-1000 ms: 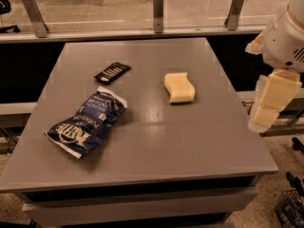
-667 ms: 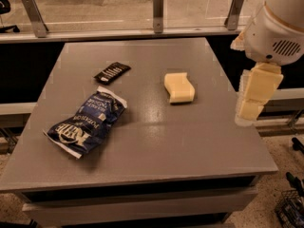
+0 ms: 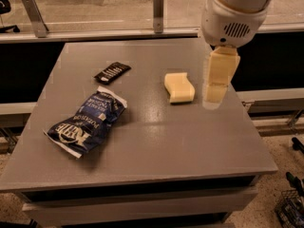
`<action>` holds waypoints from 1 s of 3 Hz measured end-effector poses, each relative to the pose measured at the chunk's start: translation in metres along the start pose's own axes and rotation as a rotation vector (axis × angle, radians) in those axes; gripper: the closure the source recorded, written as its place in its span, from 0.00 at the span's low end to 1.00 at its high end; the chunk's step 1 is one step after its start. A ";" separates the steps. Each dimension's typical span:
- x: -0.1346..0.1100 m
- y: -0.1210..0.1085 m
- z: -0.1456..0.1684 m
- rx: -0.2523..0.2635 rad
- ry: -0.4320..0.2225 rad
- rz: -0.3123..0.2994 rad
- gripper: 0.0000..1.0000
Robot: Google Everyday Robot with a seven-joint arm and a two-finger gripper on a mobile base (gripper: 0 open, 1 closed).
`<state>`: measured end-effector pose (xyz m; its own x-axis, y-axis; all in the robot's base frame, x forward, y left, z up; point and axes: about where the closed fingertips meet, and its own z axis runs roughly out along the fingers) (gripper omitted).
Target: Pick sponge
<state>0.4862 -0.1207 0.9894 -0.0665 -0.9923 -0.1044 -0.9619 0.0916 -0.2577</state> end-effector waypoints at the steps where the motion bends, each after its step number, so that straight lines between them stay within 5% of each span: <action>1: -0.015 -0.021 0.008 -0.018 -0.004 0.005 0.00; 2: -0.007 -0.054 0.021 -0.065 -0.086 0.127 0.00; 3: -0.016 -0.069 0.015 -0.035 -0.143 0.134 0.00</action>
Offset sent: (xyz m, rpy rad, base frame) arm 0.0831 -0.0100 -0.0078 0.2869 0.2208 -0.2015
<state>0.5578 -0.1096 0.9945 -0.1589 -0.9491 -0.2718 -0.9557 0.2170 -0.1989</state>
